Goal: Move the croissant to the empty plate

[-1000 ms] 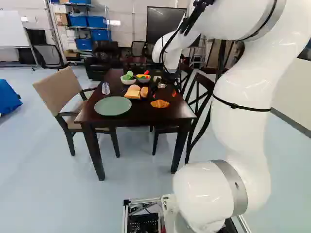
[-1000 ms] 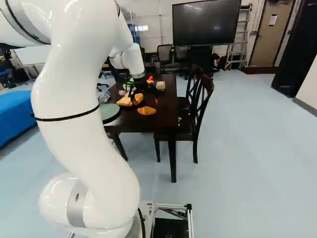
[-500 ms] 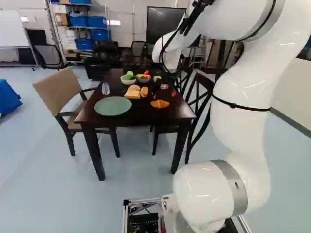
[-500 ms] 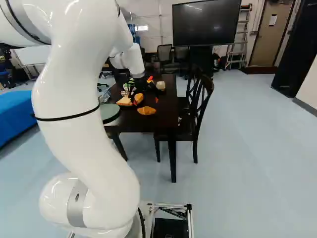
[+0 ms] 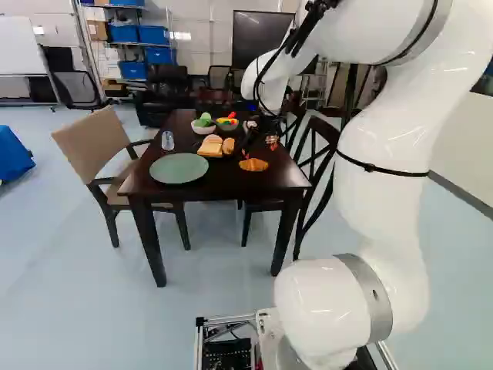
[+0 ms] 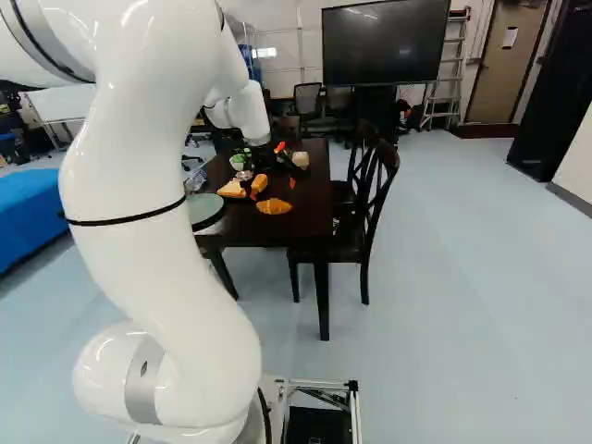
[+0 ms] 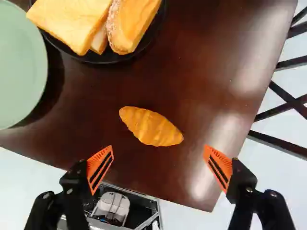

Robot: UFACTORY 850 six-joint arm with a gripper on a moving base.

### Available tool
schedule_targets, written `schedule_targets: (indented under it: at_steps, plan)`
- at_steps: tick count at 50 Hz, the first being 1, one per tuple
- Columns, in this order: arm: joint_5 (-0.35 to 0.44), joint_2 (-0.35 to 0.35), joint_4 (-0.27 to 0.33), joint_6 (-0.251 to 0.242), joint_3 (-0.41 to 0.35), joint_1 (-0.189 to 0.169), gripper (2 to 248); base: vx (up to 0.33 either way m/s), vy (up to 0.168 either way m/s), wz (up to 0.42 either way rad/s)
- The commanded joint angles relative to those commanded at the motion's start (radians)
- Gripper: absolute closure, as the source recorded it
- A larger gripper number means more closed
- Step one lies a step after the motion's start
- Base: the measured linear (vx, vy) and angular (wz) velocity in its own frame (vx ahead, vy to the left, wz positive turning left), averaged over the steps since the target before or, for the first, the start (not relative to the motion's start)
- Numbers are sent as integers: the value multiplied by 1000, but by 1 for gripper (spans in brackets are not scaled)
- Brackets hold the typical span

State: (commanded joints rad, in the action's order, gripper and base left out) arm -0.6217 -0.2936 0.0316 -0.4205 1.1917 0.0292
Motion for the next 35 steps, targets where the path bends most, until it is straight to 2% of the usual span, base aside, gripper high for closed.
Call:
schedule_targets:
  at_steps: [35]
  plan:
    - [0, 0, 0, -368, 0, 0, 3, 0, 0, 0]
